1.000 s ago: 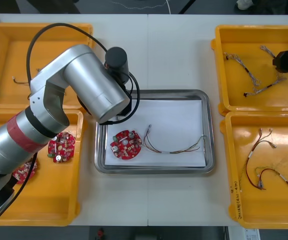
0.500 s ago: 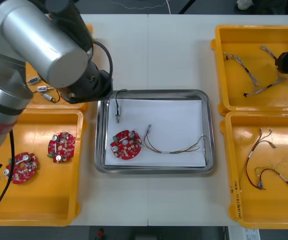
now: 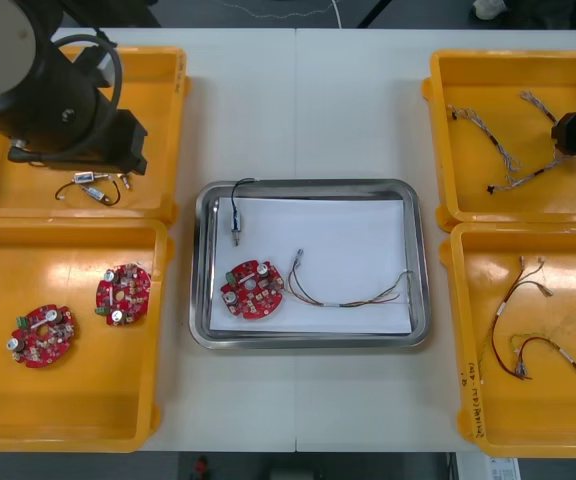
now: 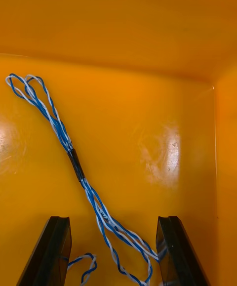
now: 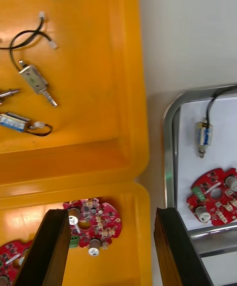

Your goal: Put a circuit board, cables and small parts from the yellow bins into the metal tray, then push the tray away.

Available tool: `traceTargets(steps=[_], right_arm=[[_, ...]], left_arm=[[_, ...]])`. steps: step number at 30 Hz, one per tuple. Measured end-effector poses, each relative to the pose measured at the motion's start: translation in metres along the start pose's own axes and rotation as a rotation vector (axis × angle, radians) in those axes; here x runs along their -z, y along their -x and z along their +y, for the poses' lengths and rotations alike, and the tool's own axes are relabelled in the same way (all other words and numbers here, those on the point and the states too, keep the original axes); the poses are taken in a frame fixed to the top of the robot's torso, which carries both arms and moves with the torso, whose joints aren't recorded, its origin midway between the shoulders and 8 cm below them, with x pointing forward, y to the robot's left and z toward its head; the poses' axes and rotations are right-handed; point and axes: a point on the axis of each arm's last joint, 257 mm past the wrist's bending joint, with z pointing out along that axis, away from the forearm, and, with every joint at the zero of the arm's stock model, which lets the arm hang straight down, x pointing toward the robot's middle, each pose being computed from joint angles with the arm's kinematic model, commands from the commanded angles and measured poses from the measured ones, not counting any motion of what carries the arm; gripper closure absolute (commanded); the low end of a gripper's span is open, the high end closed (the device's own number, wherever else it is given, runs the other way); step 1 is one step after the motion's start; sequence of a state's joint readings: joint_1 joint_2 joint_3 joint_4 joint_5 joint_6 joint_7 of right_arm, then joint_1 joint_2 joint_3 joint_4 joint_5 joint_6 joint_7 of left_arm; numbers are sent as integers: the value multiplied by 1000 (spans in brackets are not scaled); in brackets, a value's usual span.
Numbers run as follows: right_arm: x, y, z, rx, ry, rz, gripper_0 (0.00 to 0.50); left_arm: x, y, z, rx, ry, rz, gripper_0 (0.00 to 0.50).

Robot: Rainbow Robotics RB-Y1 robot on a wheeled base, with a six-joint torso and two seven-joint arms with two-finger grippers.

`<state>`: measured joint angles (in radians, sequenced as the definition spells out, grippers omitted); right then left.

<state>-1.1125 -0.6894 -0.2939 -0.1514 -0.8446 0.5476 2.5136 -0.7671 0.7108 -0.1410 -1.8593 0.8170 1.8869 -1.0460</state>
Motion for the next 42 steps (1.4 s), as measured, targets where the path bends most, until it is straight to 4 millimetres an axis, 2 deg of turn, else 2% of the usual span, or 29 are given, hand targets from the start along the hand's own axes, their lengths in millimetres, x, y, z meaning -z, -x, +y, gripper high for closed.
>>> traceTargets(steps=[4, 7, 16, 31, 33, 34, 35, 42], right_arm=[[0, 1, 0, -15, 1, -8, 0], [0, 2, -1, -15, -4, -11, 0], [-1, -1, -6, -16, -21, -15, 0], [-1, -3, -9, -19, -29, -17, 0], [-1, -3, -9, -19, -29, -17, 348], [-1, -3, -9, -19, -29, -17, 402], [-1, -3, -9, -19, -29, -17, 499], [-1, -4, -8, -19, -28, -16, 500]], left_arm=[[-1, 2, 24, 65, 13, 24, 0], [-3, 4, 39, 51, 18, 37, 0], [-18, 16, 74, -256, 32, 36, 0], [-53, 37, 114, -129, 59, -20, 0], [-60, 38, 120, -115, 57, -23, 0], [-63, 39, 123, -108, 57, -27, 0], [-66, 40, 126, -98, 56, -31, 0], [-80, 47, 141, -41, 56, -59, 0]])
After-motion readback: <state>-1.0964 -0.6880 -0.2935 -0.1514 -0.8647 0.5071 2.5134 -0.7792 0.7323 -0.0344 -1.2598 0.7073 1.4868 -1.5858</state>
